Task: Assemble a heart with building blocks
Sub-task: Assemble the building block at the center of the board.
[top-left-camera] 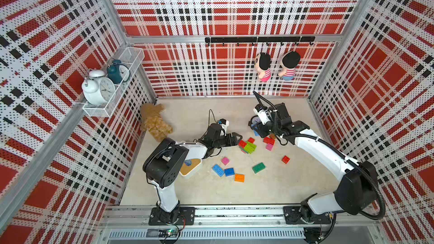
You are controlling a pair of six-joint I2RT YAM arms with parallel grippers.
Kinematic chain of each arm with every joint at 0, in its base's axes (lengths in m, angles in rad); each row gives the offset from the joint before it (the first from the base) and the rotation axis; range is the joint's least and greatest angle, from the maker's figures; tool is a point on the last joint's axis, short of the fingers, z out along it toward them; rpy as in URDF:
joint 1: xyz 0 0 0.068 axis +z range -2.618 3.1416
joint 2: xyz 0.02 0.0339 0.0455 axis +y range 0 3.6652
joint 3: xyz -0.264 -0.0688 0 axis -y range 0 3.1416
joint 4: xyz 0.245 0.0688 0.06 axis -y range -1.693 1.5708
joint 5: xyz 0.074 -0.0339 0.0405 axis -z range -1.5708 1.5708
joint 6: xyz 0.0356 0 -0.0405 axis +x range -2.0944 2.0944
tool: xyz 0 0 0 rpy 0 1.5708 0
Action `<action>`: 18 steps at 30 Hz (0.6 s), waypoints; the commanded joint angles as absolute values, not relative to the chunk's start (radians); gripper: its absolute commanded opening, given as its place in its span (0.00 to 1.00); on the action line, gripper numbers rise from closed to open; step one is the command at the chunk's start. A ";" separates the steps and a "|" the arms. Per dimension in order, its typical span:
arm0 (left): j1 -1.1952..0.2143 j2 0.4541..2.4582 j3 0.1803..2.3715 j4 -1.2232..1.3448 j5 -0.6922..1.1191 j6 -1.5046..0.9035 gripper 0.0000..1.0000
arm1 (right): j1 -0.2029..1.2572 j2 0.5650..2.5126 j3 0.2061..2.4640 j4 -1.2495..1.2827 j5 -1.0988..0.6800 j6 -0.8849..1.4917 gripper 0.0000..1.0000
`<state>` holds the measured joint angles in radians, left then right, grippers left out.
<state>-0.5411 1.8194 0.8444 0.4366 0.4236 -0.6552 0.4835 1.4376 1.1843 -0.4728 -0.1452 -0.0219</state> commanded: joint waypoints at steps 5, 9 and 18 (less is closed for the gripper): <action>-0.521 1.864 0.876 0.453 0.559 -0.714 0.82 | 0.533 1.501 1.344 -0.681 -0.079 -0.118 0.00; -0.520 1.875 0.879 0.453 0.579 -0.732 0.81 | 0.534 1.592 1.430 -0.852 -0.074 -0.148 0.00; -0.520 1.902 0.883 0.452 0.586 -0.738 0.74 | 0.566 1.737 1.555 -1.071 -0.100 -0.193 0.00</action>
<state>-0.5240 1.8793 0.8593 0.4393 0.5697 -0.7361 0.5480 1.7142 1.5108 -0.9516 -0.0937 -0.1467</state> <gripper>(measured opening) 0.747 0.340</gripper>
